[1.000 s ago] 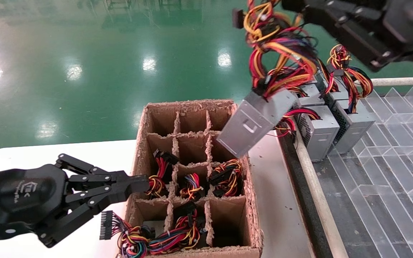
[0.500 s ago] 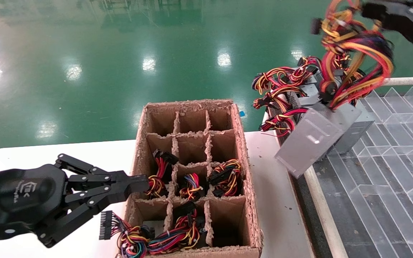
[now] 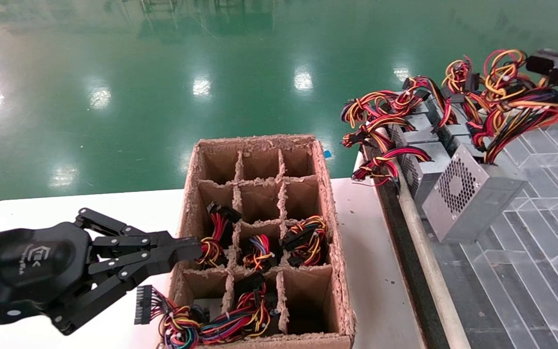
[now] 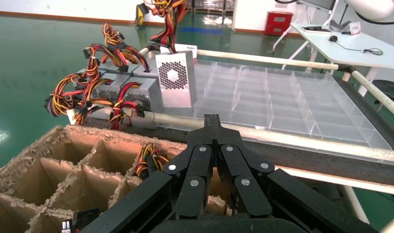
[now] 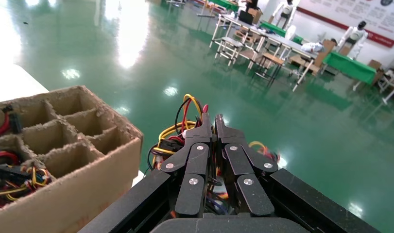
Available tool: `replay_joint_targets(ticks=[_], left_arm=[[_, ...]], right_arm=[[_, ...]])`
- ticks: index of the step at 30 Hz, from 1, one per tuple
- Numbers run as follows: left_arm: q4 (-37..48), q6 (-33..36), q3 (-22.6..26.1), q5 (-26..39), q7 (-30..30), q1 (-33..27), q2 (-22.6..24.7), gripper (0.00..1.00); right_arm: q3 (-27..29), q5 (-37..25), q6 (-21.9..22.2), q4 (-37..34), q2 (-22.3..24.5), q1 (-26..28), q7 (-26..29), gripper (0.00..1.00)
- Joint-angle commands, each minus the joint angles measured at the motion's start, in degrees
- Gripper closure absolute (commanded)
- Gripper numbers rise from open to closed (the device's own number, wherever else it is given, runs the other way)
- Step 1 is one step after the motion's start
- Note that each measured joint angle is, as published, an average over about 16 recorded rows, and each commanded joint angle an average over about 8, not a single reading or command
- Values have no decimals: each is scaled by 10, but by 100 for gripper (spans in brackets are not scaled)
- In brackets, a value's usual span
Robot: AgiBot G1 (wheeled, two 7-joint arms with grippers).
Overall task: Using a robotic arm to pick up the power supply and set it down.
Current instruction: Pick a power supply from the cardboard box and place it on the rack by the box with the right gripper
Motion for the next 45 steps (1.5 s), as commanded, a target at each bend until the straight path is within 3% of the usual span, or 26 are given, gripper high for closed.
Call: replay_joint_targets(ticks=[1, 16, 34, 35, 42, 43, 45], left_arm=[[0, 0, 0, 0, 0, 0, 0, 100], [0, 0, 0, 0, 0, 0, 0, 100], [0, 0, 0, 0, 0, 0, 0, 100], [0, 0, 0, 0, 0, 0, 0, 100], [0, 0, 0, 0, 0, 0, 0, 100], [0, 0, 0, 0, 0, 0, 0, 100], [0, 0, 0, 0, 0, 0, 0, 100]], right_arm=[[-1, -4, 4, -5, -1, -5, -3, 100], [-25, -36, 24, -14, -25, -6, -8, 100], [-78, -82, 16, -21, -77, 20, -1, 100], [-80, -83, 14, -22, -79, 23, -1, 95], [-91, -91, 3, -27, -88, 39, 4, 8], [-92, -92, 2, -27, -88, 41, 5, 0], [-94, -94, 2, -27, -90, 45, 8, 0]])
